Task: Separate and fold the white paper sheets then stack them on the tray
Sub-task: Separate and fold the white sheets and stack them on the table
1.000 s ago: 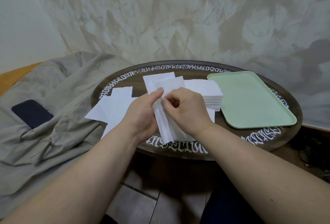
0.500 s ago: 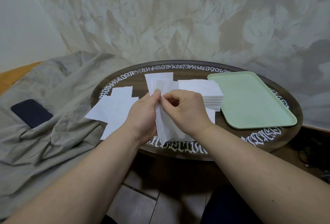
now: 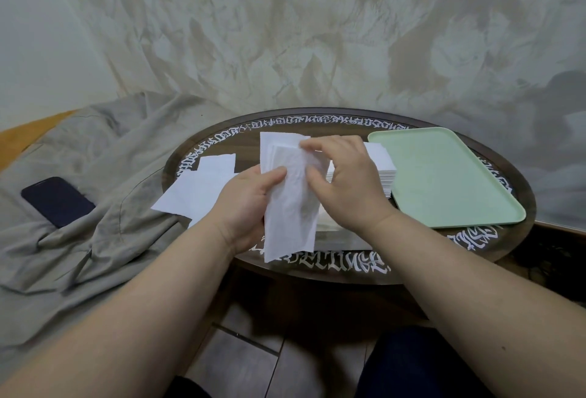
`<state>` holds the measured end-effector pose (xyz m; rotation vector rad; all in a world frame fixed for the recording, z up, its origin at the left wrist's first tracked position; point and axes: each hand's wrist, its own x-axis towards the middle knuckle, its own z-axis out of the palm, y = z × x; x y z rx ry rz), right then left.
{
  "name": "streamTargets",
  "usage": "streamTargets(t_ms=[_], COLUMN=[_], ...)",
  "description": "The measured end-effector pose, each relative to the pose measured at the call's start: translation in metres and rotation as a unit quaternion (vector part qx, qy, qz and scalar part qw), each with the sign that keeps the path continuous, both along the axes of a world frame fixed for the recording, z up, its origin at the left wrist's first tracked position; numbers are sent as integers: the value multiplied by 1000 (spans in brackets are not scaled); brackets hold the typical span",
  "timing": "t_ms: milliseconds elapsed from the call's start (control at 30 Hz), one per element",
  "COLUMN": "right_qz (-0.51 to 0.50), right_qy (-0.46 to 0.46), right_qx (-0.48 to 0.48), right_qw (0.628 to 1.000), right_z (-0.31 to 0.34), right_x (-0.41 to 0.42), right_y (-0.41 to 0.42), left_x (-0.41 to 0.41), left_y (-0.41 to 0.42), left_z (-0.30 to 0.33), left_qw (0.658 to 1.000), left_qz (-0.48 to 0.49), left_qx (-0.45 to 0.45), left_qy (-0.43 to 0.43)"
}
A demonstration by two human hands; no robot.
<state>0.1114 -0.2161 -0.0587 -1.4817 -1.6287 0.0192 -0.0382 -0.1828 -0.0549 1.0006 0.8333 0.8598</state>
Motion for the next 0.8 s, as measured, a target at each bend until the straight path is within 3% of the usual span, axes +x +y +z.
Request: streamTargets(t_ms=[267, 500, 800], right_qz=[23, 76, 92], right_qy=[13, 177, 187], right_qx=[-118, -127, -140], right_qw=[993, 973, 968], right_z=[9, 23, 25], right_x=[5, 14, 14], right_y=[2, -3, 4], left_x=[-2, -7, 5], left_y=[-2, 2, -7], left_z=[3, 3, 6], left_qw=[999, 998, 994], left_qz=[3, 35, -53], left_qx=[-10, -13, 47], left_qy=[38, 48, 78])
